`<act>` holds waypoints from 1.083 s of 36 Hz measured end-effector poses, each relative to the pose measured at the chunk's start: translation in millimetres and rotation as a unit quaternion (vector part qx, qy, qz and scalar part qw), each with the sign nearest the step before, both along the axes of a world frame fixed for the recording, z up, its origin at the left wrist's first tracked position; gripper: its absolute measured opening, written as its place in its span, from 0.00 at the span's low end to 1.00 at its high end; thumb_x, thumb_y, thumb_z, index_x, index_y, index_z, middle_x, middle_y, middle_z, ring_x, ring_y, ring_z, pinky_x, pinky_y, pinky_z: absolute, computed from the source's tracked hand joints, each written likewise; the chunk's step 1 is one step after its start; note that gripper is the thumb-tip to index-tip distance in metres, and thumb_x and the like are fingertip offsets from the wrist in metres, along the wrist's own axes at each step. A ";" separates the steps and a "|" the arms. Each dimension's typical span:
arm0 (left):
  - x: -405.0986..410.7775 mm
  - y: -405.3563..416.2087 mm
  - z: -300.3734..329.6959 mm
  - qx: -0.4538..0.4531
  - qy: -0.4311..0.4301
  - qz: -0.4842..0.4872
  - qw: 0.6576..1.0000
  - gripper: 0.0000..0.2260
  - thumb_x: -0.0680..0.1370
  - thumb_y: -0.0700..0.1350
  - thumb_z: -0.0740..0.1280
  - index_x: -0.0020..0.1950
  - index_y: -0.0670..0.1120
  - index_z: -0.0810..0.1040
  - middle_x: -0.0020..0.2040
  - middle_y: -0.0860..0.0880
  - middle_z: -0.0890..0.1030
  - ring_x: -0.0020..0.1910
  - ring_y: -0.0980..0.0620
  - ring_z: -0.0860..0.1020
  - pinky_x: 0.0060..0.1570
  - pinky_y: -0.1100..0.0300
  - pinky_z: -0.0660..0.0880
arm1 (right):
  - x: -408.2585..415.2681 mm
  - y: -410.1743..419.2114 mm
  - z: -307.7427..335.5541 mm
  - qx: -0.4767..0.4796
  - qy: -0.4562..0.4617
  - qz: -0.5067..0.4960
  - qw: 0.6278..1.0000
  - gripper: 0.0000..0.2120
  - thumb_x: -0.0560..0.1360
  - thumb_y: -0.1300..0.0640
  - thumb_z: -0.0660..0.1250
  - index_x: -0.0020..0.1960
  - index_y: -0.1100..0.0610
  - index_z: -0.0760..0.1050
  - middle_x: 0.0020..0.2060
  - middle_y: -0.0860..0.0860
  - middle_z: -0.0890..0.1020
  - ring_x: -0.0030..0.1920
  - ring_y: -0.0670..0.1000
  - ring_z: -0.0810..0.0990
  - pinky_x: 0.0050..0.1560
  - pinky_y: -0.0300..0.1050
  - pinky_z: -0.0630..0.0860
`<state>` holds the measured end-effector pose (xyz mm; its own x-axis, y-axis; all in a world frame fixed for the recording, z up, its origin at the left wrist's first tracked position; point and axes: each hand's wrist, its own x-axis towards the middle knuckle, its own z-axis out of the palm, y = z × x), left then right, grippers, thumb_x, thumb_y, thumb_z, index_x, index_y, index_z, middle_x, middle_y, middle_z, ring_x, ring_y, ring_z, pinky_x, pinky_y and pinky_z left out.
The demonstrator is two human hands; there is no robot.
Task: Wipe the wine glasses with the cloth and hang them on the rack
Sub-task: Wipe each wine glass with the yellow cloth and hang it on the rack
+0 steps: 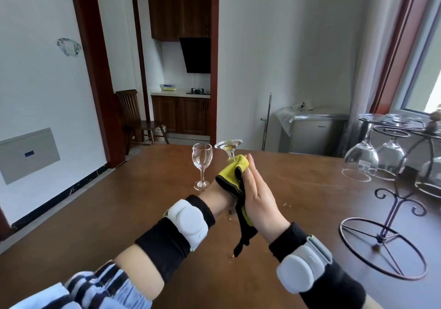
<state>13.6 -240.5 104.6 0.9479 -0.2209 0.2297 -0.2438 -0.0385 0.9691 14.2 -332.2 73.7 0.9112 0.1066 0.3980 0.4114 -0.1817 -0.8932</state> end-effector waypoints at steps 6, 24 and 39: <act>0.9 1.1 -10.9 0.112 -0.043 -0.011 0.993 0.06 0.82 0.42 0.57 0.49 0.45 0.73 0.37 0.49 0.75 0.33 0.54 0.73 0.35 0.60 0.73 | 8.1 -0.1 -13.0 0.145 0.102 -0.018 0.984 0.22 0.75 0.37 0.56 0.64 0.40 0.75 0.61 0.48 0.80 0.64 0.51 0.76 0.68 0.55 0.69; 15.6 -8.2 -25.5 0.121 -0.070 0.117 0.983 0.35 0.74 0.43 0.69 0.76 0.45 0.54 0.66 0.48 0.64 0.60 0.55 0.66 0.62 0.65 0.61 | 2.4 -13.3 6.8 0.242 0.060 -0.044 0.967 0.25 0.78 0.45 0.62 0.51 0.69 0.78 0.45 0.69 0.83 0.43 0.64 0.82 0.49 0.63 0.79; 6.8 -13.3 -22.8 0.034 -0.024 0.066 0.997 0.19 0.69 0.56 0.65 0.59 0.55 0.72 0.54 0.52 0.80 0.56 0.53 0.78 0.62 0.50 0.73 | 16.3 -16.6 15.2 0.399 0.161 -0.130 0.893 0.23 0.83 0.46 0.58 0.39 0.62 0.76 0.33 0.59 0.78 0.34 0.57 0.79 0.42 0.52 0.80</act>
<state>20.4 -253.9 81.7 0.9582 -0.1119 0.2634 -0.2775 -0.1388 0.9506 30.4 -348.8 88.8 0.9450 -0.3254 -0.0338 0.1467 0.5140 -0.8452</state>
